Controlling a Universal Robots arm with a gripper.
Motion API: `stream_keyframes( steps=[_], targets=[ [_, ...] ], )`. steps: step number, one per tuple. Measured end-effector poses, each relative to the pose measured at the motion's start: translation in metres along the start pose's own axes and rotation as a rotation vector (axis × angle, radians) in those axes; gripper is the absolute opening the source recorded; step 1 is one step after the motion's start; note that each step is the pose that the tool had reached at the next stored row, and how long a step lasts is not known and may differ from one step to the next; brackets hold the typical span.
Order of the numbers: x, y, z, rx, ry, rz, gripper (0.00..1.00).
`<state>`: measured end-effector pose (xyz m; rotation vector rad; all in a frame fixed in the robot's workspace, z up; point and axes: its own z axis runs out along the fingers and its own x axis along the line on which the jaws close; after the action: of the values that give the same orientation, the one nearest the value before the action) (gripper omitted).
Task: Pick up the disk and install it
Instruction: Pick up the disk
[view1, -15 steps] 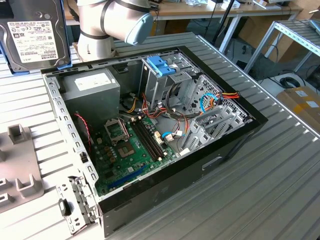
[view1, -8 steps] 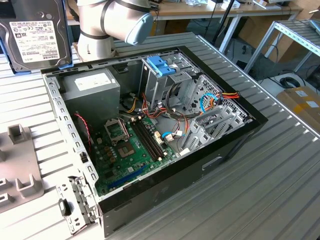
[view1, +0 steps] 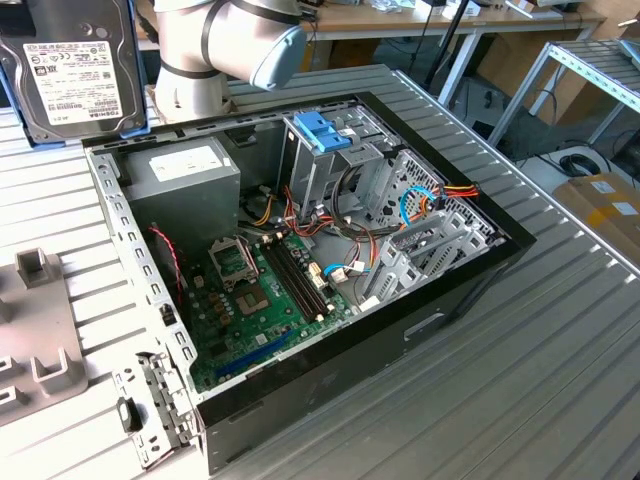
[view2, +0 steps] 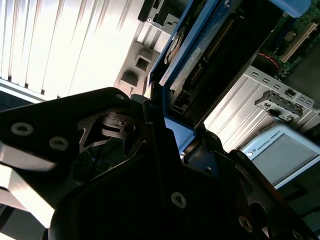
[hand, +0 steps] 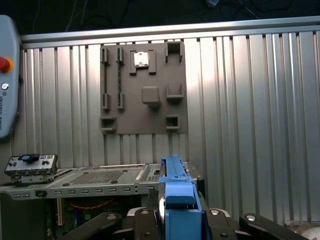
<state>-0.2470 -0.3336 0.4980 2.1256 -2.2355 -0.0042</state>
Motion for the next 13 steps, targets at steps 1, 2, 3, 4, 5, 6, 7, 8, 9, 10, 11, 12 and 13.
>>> stream_keyframes(
  steps=[1,2,3,4,5,6,7,8,9,10,11,12,13],
  targets=[
    [0.0,-0.0003,0.0,0.0,0.0001,0.0,0.37],
    [0.0,-0.0009,0.0,0.0001,0.0002,0.0,0.37],
    [-0.0001,-0.0015,0.0,0.0001,0.0004,0.0,0.37],
    [-0.0001,-0.002,-0.0001,0.0,0.0006,0.0,0.37],
    [-0.0001,-0.0026,-0.0001,0.0,0.0008,0.0,0.37],
    [-0.0001,-0.0029,-0.0001,0.0001,0.0009,0.0,0.37],
    [-0.0002,-0.0036,-0.0001,0.0001,0.0011,0.0,0.37],
    [-0.0002,-0.004,-0.0001,0.0001,0.0012,0.0,0.37],
    [-0.0002,-0.0044,-0.0002,0.0001,0.0013,0.0,0.37],
    [-0.0002,-0.0048,-0.0002,0.0001,0.0015,0.0,0.37],
    [-0.0002,-0.0052,-0.0002,0.0001,0.0016,0.0,0.37],
    [-0.0003,-0.0057,-0.0002,0.0001,0.0017,0.0,0.37],
    [-0.0003,-0.0059,-0.0002,0.0002,0.0017,0.0,0.37]
  ],
)
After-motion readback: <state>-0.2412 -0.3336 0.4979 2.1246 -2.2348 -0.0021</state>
